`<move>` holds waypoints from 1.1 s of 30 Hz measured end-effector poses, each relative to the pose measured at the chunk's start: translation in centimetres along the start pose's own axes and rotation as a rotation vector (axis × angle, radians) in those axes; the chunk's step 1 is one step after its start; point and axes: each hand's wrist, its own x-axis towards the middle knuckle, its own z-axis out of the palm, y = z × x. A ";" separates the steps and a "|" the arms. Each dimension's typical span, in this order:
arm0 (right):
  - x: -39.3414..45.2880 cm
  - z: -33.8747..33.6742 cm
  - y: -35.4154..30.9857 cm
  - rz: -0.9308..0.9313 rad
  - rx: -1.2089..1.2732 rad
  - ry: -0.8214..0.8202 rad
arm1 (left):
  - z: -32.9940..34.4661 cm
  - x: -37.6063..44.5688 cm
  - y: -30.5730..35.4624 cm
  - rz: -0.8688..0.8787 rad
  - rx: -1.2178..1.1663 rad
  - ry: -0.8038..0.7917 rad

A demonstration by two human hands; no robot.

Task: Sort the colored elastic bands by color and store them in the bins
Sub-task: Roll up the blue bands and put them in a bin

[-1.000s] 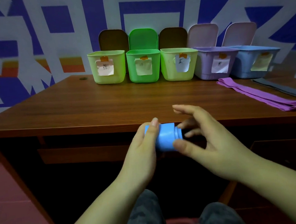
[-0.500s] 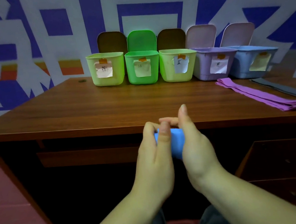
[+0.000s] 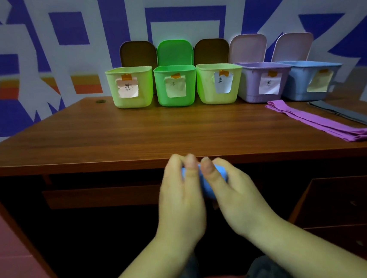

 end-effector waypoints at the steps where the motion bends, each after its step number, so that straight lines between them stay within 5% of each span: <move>1: 0.2 0.1 -0.2 0.031 0.067 0.013 | 0.3 -0.5 0.2 0.021 0.012 -0.022; 6: 0.4 0.2 -1.3 0.190 0.294 -0.020 | 0.9 -1.8 -0.1 0.107 0.076 -0.022; 14: 0.7 -0.4 0.5 0.130 0.421 0.039 | 1.0 -0.9 0.0 0.272 0.282 -0.112; 19: 0.9 -1.3 1.0 -0.219 0.221 0.265 | 1.5 -0.1 1.2 -0.082 0.196 -0.242; 22: 0.9 -1.9 1.3 -0.315 0.135 0.330 | 2.0 0.3 1.1 -0.098 0.137 -0.350; 28: 1.8 -2.5 2.1 0.047 0.409 0.241 | 2.3 0.9 0.5 0.111 0.396 -0.283; 33: 2.3 -3.1 2.2 0.147 0.353 0.165 | 2.7 1.2 -0.1 0.160 0.432 -0.338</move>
